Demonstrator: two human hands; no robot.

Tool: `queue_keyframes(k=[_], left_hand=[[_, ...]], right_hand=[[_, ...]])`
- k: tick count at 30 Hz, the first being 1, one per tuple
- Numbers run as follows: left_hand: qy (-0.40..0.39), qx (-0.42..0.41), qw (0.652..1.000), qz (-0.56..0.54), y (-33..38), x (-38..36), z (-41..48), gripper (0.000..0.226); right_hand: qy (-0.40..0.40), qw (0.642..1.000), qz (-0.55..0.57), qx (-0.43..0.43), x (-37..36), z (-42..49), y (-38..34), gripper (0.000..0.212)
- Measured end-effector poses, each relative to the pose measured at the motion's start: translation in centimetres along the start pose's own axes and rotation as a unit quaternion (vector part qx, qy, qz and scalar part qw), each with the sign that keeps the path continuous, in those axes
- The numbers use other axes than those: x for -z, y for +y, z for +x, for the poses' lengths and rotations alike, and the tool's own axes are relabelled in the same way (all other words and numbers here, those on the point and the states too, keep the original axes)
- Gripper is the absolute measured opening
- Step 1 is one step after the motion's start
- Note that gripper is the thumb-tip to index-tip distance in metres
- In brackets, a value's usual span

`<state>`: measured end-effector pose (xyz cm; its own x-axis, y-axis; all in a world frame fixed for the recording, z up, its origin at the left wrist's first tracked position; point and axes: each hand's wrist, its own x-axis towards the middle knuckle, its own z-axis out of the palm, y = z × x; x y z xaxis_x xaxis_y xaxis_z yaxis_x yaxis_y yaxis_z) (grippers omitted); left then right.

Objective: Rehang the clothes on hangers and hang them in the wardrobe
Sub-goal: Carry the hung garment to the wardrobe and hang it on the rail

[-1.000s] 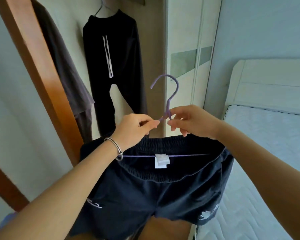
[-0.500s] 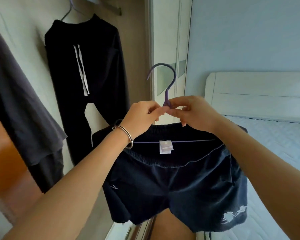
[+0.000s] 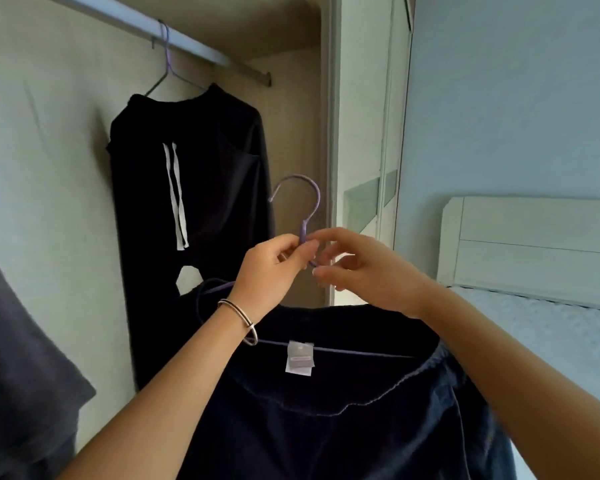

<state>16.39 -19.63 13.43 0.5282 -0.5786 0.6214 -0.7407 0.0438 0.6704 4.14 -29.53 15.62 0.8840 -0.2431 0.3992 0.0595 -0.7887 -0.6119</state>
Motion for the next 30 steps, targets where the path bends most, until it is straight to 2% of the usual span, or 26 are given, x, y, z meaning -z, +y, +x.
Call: queue_keyframes(k=[3, 5, 9, 12, 13, 16, 18, 20, 25, 27, 30], left_hand=[[0.047, 0.045, 0.998, 0.006, -1.8, 1.2, 2.9, 0.029], [0.091, 0.069, 0.993, 0.008, -2.8, 2.5, 5.0, 0.03], [0.187, 0.1, 0.977, 0.021, -3.8, 5.3, 8.2, 0.031], [0.259, 0.111, 0.959, 0.02, -4.4, 6.9, 9.4, 0.034], [0.279, 0.113, 0.953, 0.021, -4.6, 7.4, 9.7, 0.034], [0.32, 0.126, 0.938, 0.041, -5.2, 9.2, 10.9, 0.035], [0.343, 0.128, 0.929, 0.057, -5.5, 10.7, 12.1, 0.035], [0.354, 0.124, 0.925, 0.058, -5.7, 12.1, 13.8, 0.036], [0.339, 0.112, 0.932, 0.065, -4.7, 15.3, 19.1, 0.029], [0.318, 0.128, 0.935, 0.094, -3.9, 16.6, 21.4, 0.037], [0.281, 0.165, 0.94, 0.1, -3.2, 17.6, 24.5, 0.061]], right_hand=[[-0.101, 0.99, -0.097, 0.005, 2.3, 3.8, 2.0, 0.037], [-0.152, 0.982, -0.112, 0.004, 4.1, 6.5, 3.5, 0.038], [-0.239, 0.97, -0.029, 0.038, 5.8, 11.0, 6.3, 0.042], [-0.248, 0.965, 0.055, 0.07, 5.2, 14.2, 7.1, 0.063], [-0.259, 0.96, 0.071, 0.08, 4.8, 15.0, 7.1, 0.062], [-0.315, 0.936, 0.106, 0.118, 3.5, 17.1, 6.3, 0.036], [-0.3, 0.934, 0.117, 0.156, 2.4, 18.5, 5.8, 0.028], [-0.237, 0.947, 0.13, 0.171, 1.4, 20.3, 5.3, 0.021], [-0.104, 0.963, 0.212, 0.126, 0.3, 23.9, 1.8, 0.015], [-0.074, 0.963, 0.239, 0.103, 0.7, 25.4, 0.1, 0.016], [-0.024, 0.955, 0.287, 0.075, 1.8, 27.7, -2.1, 0.016]])
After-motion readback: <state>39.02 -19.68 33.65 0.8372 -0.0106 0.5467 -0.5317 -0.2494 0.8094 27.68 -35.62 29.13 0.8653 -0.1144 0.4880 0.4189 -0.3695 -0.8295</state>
